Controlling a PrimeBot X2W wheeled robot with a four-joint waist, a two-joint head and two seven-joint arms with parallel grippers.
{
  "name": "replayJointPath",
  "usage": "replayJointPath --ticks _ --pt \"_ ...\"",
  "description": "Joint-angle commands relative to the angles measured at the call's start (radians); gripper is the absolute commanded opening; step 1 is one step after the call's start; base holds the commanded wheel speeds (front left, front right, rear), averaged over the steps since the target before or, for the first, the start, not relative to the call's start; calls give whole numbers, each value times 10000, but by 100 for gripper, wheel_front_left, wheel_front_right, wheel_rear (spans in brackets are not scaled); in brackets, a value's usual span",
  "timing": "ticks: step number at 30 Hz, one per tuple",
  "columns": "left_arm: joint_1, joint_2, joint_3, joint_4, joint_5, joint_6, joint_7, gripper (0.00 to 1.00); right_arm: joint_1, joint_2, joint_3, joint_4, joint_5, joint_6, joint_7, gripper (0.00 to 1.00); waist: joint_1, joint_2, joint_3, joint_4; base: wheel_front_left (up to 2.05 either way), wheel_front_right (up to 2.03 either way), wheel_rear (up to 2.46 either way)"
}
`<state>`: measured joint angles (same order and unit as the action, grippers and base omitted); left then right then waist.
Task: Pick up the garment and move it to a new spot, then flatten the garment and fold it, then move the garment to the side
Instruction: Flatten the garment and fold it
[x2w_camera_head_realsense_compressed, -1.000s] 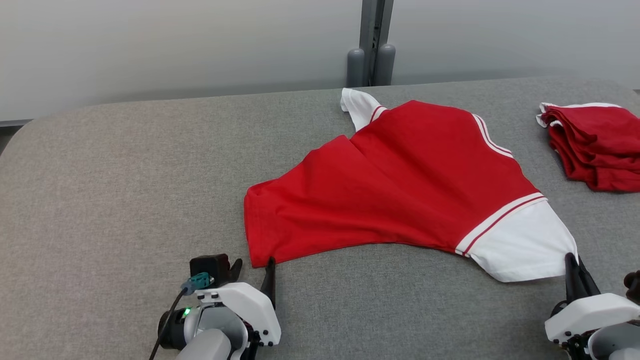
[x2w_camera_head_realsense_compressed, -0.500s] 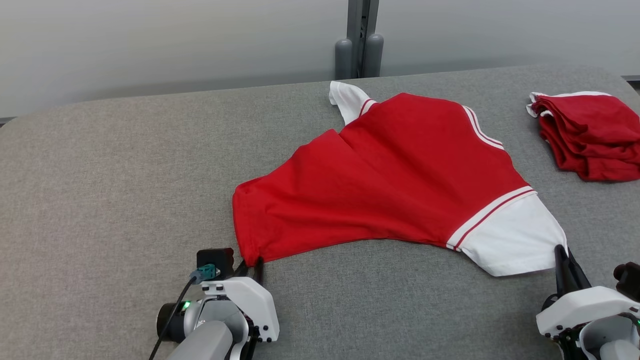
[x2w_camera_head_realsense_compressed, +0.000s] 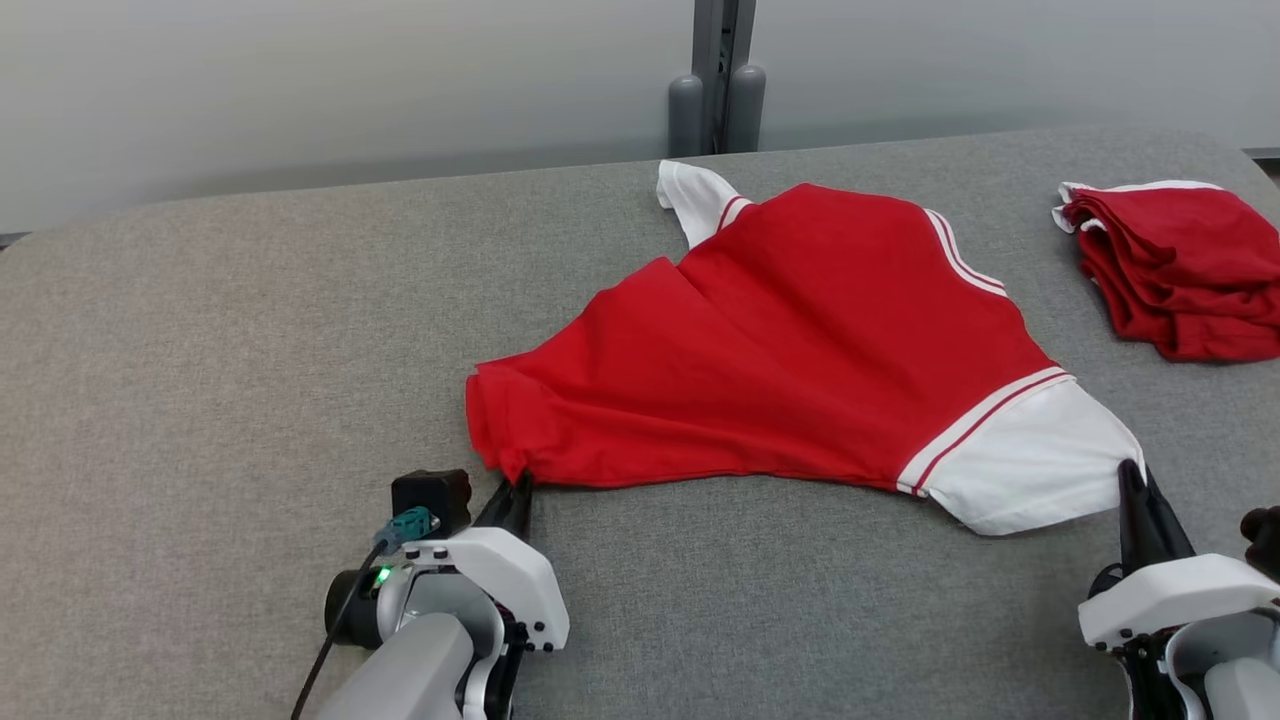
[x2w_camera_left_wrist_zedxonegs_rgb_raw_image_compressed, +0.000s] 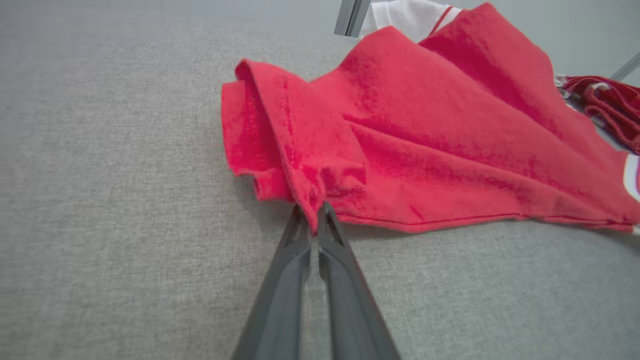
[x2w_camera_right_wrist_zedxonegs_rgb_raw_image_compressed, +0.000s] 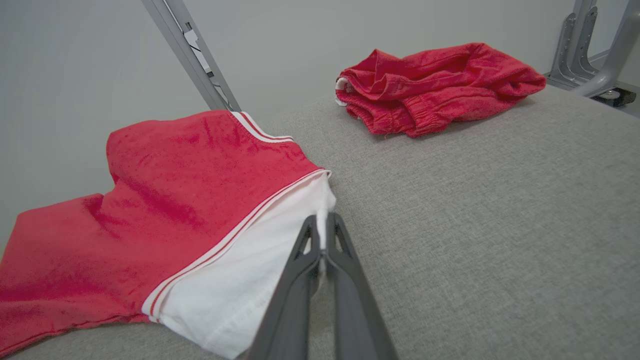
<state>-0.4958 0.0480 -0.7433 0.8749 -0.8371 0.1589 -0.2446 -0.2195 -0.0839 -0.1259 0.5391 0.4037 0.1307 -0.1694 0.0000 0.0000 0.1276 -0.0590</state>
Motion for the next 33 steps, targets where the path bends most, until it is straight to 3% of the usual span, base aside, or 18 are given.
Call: replayJointPath --ticks 1,5,17,27,33 --pt "-187 53 91 -51 23 -75 -92 0 -129 -124 -9 -96 94 0 -119 0 0 0 -29 35 0 0 0" --pt "-299 175 685 -622 275 -148 -206 0 -174 -218 64 -654 577 0 -197 0 0 0 -135 146 0 0 0" --pt "1032 618 2964 -4659 1912 -259 -208 0 301 -595 88 -4189 2580 0 254 0 0 0 -595 404 0 0 0" --pt "1324 1309 3385 -7816 2619 -193 -105 0 562 -682 -617 -7691 4146 2 1096 0 0 0 -975 390 0 0 0" --pt "1391 1870 3473 -9726 2665 -10 583 0 554 -546 -1165 -9238 4606 2 1744 0 0 0 -946 343 0 0 0"
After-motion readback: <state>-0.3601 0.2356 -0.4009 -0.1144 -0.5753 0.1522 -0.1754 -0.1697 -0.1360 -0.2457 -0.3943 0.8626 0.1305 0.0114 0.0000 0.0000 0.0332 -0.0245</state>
